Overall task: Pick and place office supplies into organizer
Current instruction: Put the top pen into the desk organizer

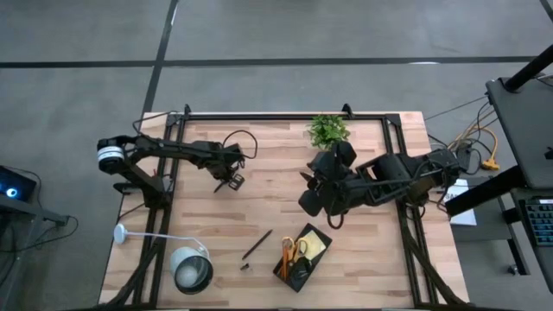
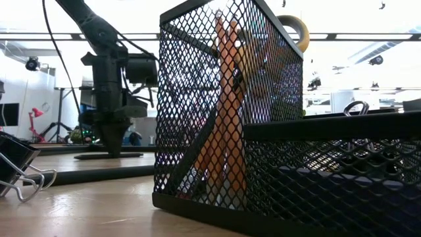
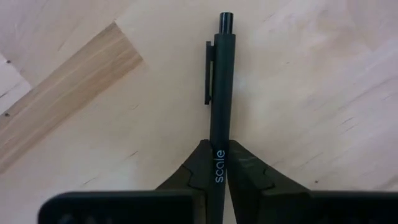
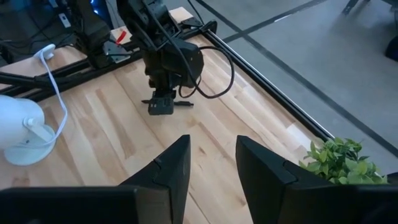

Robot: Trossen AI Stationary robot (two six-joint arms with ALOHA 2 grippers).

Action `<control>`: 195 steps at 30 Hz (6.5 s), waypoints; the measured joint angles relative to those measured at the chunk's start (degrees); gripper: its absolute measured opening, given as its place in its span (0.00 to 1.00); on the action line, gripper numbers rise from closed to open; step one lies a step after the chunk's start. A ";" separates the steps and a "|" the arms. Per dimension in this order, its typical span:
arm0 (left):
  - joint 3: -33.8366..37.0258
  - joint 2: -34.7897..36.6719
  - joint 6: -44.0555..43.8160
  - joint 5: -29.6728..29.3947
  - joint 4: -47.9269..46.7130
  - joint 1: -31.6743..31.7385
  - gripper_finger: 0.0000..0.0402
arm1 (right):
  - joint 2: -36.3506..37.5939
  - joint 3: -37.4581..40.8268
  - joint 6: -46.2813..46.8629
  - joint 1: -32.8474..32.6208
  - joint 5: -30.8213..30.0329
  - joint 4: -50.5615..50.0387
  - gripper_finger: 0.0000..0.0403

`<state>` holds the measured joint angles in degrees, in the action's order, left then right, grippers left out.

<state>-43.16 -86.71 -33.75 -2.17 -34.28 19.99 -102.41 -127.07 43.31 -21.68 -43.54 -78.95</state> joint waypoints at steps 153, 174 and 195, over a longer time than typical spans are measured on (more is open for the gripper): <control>-1.07 38.88 -7.76 -4.97 45.29 -22.03 0.47 | -2.66 10.32 12.63 -13.89 -25.33 33.29 0.08; -1.07 45.13 -4.92 -5.18 45.35 -19.89 0.47 | -13.89 16.13 32.22 -19.43 -19.48 26.90 0.08; -1.09 43.29 -6.56 -3.44 45.77 -19.98 0.47 | -22.35 19.67 40.84 -19.36 -15.65 27.78 0.10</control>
<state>-44.24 -43.42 -40.31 -5.61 11.49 0.01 -124.76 -107.39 84.15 -41.04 -59.20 -51.17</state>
